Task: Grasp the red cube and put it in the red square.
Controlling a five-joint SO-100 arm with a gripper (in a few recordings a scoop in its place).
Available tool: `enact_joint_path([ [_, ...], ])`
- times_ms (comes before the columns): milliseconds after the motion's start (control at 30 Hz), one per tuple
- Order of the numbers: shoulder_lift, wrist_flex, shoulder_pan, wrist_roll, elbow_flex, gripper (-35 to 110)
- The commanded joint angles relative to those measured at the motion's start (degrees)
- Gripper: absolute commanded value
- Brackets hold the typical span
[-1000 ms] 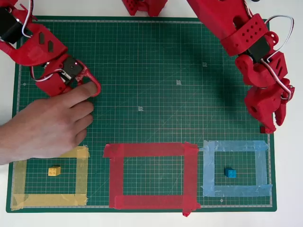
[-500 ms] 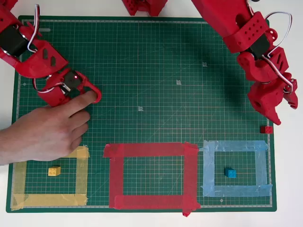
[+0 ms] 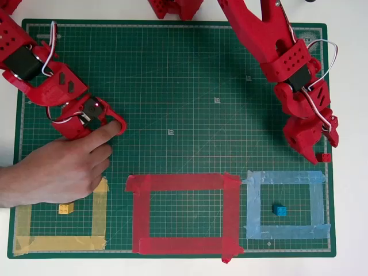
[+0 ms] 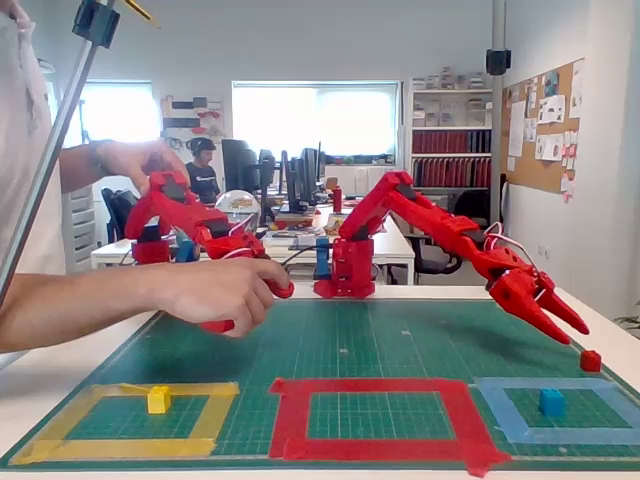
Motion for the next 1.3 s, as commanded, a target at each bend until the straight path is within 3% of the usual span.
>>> enact_joint_path([
  [0,1.0,-1.6,-0.9,-0.8,-4.2,25],
  [1267,-9.4,-1.6,-2.8,-3.9,-12.9,25],
])
